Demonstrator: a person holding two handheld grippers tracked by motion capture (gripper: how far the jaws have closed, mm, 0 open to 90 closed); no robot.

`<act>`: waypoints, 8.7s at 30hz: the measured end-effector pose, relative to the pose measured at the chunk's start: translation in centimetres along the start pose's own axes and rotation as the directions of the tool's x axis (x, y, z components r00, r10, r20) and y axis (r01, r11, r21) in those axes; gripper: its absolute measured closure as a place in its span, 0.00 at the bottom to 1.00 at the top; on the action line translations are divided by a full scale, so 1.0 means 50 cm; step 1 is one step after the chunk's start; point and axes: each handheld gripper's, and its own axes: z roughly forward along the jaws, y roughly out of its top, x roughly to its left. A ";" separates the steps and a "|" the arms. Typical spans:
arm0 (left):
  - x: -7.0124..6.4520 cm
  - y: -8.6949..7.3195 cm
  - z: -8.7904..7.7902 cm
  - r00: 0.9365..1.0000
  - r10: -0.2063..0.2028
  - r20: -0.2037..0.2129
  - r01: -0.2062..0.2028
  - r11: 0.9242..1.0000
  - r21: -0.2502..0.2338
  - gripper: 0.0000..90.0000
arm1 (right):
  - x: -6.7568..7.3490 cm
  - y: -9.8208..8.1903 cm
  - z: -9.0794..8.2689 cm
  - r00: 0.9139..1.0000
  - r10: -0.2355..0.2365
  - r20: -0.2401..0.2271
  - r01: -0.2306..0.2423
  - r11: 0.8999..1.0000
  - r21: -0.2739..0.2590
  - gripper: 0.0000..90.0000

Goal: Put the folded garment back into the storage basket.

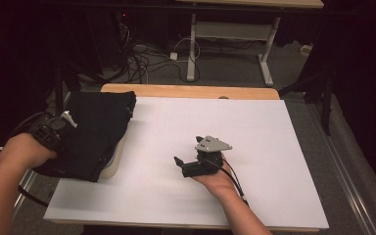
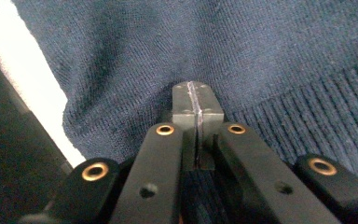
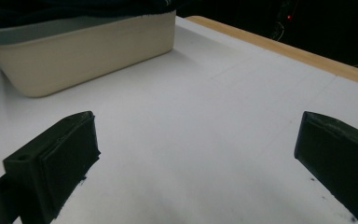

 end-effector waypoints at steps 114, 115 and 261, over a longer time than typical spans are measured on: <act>-0.057 0.140 0.063 0.990 -0.059 0.129 0.080 0.983 -0.165 0.97 | -0.049 -0.159 -0.235 0.993 0.061 0.103 -0.060 0.998 -0.018 0.01; -0.053 0.143 0.063 0.988 -0.072 0.134 0.096 0.979 -0.180 0.97 | -0.049 -0.159 -0.235 0.993 0.061 0.103 -0.060 0.998 -0.018 0.01; -0.004 0.125 0.140 0.955 -0.234 0.183 0.213 0.969 0.126 0.10 | -0.067 -0.188 -0.272 0.988 0.065 0.142 -0.056 0.996 -0.063 0.01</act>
